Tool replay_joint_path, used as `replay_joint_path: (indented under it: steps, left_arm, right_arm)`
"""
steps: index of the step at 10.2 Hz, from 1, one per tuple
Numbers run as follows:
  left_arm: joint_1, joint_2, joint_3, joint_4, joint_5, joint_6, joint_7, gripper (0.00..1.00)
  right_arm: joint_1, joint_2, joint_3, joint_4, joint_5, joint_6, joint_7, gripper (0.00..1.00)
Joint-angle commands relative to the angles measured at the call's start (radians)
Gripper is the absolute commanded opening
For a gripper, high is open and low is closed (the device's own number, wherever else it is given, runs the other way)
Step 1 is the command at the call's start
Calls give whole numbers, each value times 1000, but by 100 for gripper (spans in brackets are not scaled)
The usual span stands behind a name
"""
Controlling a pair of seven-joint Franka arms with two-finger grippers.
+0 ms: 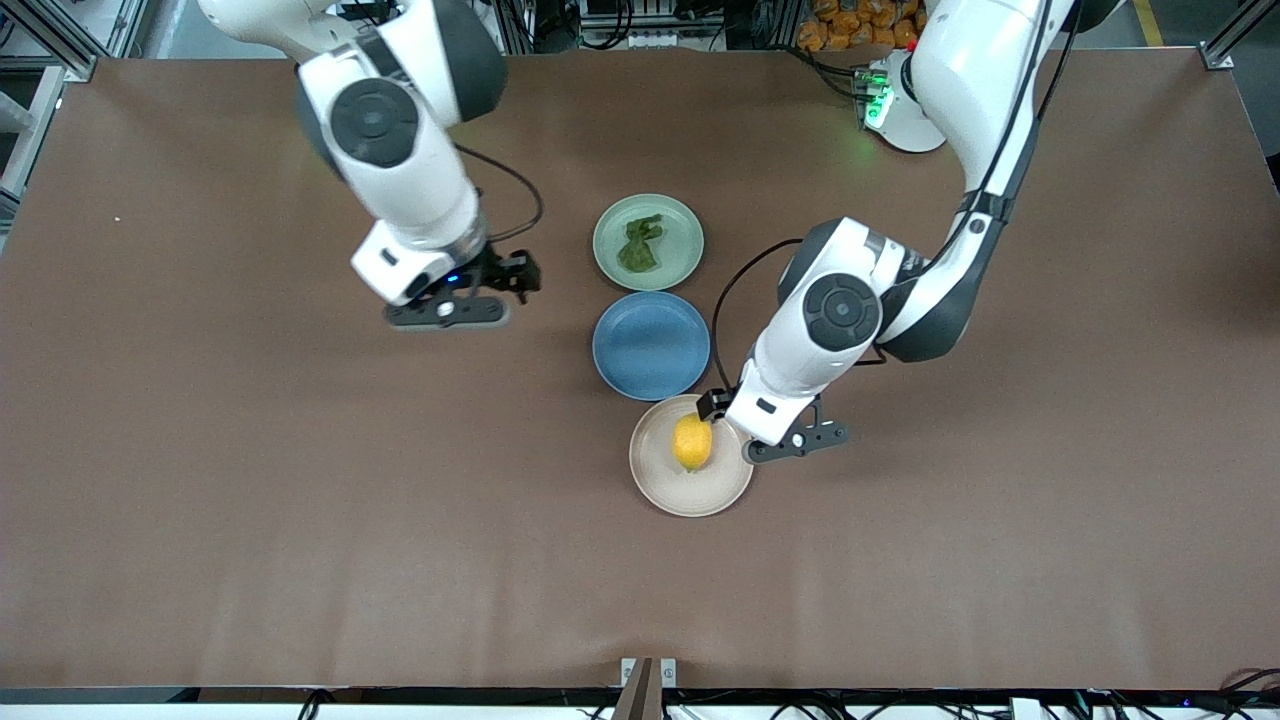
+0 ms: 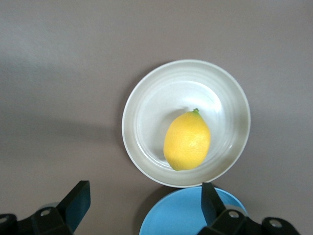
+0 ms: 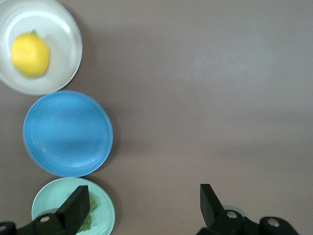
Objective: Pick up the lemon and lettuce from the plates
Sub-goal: 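Lower the left gripper over the lemon while the right gripper lowers onto lettuce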
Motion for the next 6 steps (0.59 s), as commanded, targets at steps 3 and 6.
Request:
replay_joint_path:
  steps: [3, 6]
  left_arm:
    - [-78, 87, 14, 35, -1, 53, 28, 100]
    - [-101, 111, 15, 29, 66, 94, 119, 100]
  right_arm:
    - [230, 39, -8, -57, 11, 106, 198, 100]
    - [342, 74, -10, -155, 17, 290, 291, 100]
